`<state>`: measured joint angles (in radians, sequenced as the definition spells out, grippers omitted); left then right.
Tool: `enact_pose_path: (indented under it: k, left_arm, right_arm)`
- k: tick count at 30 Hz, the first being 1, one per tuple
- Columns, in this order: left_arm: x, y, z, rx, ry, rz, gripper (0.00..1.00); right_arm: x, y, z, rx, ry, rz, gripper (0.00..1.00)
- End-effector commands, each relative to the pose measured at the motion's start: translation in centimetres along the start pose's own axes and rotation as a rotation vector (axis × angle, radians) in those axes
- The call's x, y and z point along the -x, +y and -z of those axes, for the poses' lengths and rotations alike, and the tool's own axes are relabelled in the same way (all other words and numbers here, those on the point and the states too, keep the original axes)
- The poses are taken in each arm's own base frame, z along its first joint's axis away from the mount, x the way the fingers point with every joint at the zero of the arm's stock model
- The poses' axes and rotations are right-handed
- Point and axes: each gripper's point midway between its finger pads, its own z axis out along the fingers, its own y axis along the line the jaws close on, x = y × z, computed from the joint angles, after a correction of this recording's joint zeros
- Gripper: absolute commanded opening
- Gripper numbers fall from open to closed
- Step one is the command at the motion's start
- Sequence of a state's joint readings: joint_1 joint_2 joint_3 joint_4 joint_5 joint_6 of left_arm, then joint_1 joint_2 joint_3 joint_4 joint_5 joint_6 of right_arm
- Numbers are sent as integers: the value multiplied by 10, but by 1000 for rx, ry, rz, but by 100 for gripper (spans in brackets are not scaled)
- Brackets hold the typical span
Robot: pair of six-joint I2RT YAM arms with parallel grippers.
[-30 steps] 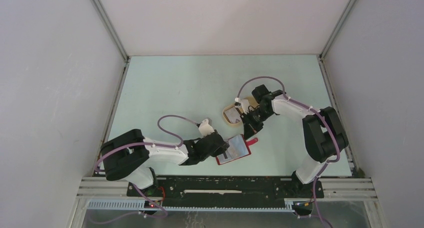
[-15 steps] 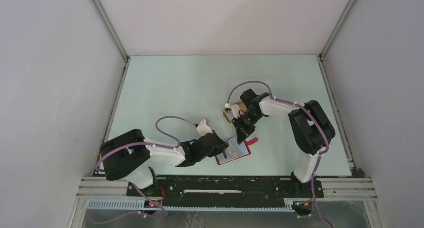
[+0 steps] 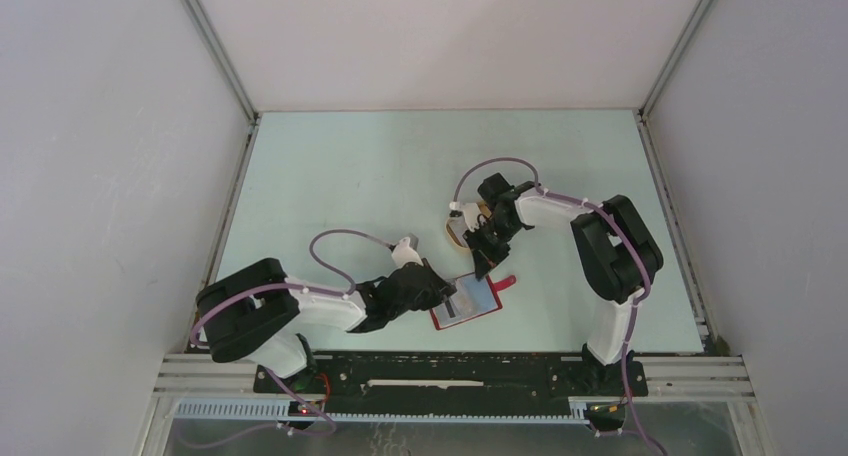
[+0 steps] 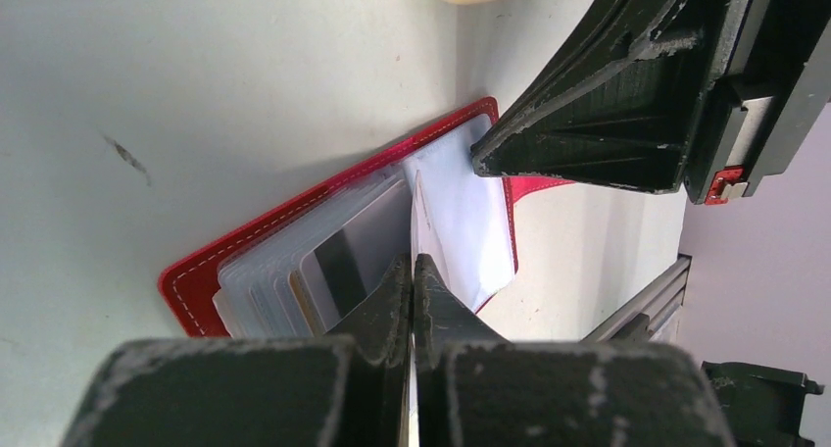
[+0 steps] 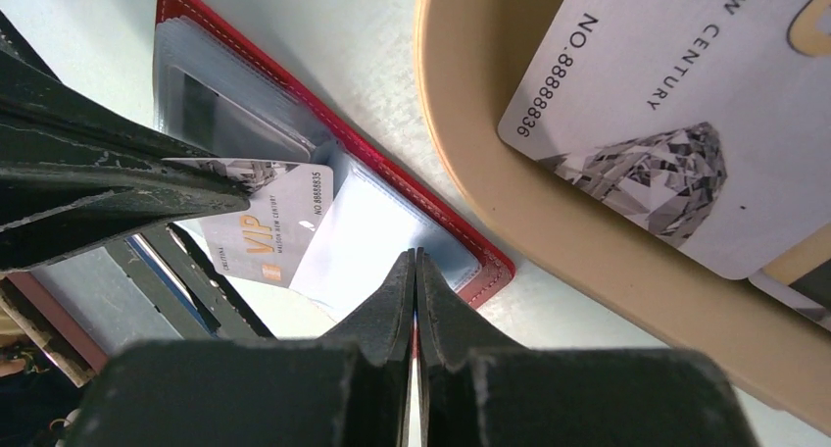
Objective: Put the credit cards into the card holder
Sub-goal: Insert the credit card into the card holder.
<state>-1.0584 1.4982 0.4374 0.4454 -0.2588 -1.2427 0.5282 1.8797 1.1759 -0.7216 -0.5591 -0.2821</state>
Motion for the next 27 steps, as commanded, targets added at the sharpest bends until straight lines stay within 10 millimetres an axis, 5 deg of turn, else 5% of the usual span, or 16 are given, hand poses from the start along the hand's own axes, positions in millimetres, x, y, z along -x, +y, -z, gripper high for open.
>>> enact_pose_path:
  k: [1,27]
  left_arm:
    - [-12,44,4,111,57,-78,0]
    - [-28,59,3,241,182,-33,0]
  right_arm:
    - [12,-1,4,-19,-17,5,7]
    - [12,0,2,-26,-11,9,7]
